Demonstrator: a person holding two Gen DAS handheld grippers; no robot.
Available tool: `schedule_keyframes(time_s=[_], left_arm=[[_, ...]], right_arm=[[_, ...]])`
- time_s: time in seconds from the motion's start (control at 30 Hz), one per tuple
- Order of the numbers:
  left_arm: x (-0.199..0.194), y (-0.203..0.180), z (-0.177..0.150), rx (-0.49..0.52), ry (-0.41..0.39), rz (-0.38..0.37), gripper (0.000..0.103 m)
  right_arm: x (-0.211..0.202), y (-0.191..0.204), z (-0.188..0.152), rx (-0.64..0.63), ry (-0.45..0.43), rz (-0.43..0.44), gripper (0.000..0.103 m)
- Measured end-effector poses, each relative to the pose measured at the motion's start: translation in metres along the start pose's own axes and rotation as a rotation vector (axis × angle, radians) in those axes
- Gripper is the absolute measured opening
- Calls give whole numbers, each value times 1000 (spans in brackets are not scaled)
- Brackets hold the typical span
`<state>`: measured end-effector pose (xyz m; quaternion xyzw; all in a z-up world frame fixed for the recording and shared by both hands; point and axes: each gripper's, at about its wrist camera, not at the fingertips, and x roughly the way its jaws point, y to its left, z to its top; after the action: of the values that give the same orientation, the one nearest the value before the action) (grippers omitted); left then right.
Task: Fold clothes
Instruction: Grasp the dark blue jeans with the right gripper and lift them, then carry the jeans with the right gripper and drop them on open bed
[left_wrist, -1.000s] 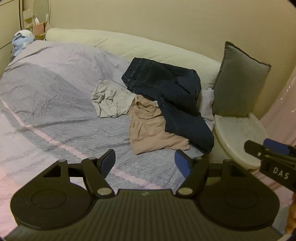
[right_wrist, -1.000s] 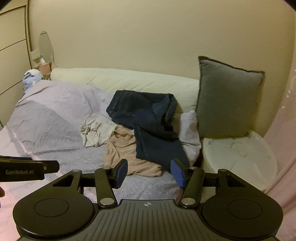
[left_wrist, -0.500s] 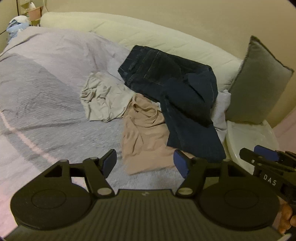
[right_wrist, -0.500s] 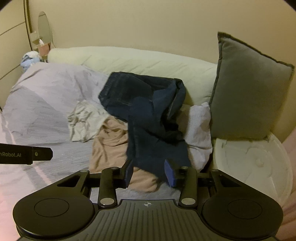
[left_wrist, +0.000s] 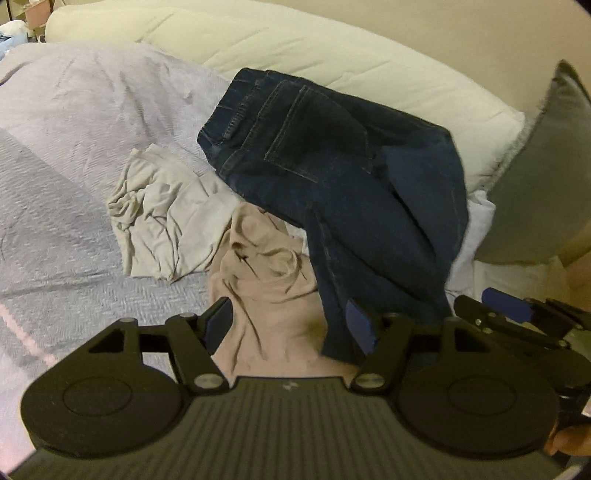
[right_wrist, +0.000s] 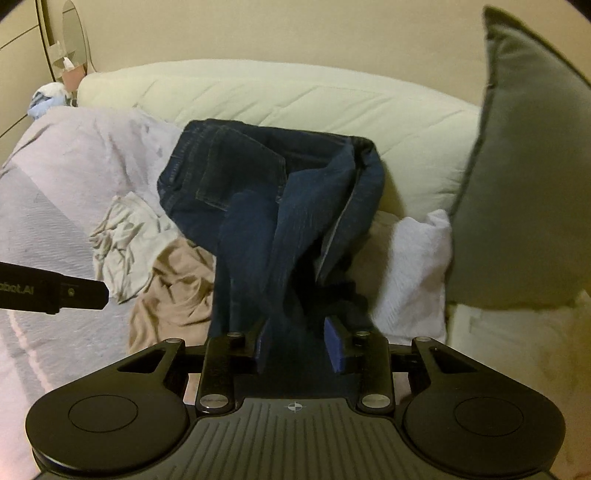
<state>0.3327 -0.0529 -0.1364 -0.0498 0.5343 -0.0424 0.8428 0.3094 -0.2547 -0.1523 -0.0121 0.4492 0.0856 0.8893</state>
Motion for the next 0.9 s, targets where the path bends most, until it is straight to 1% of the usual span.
schedule_keyframes(time_s=[0.07,0.17,0.33,0.37,0.4,0.43,0.47,0.5,0.53,0.57,0.7,0.9], left_arm=[[12,2,7,-10,12,4,65],[26,7,15,-33,28,15,65],[37,15,19,-59,35,35,65],[37,17,19,-79,-7,52,65],[37,18,18,-93,-29,62,65],[37,19,17,-98,-28,64,65],[36,20,16,-103,-28,63,65],[34,21,15,-107,-28,63,65],[32,21,13,-110,-31,63,65],[30,21,12,-111,-35,62,65],[13,26,7,-130,-68,66,65],[-31,37,-11,-170,-159,74,65]], right_arm=[[17,-2,5,-9,4,2,36],[36,-1,10,-34,10,27,36],[49,10,10,-86,12,82,36],[49,12,11,-96,5,87,36],[49,15,11,-107,-6,88,36],[49,17,12,-120,-12,80,36],[51,19,12,-130,-12,69,27],[51,20,12,-138,-12,61,11],[50,20,12,-141,-22,65,8],[43,18,13,-140,-48,82,4],[5,9,23,-109,-162,147,3],[-81,11,49,-79,-376,189,2]])
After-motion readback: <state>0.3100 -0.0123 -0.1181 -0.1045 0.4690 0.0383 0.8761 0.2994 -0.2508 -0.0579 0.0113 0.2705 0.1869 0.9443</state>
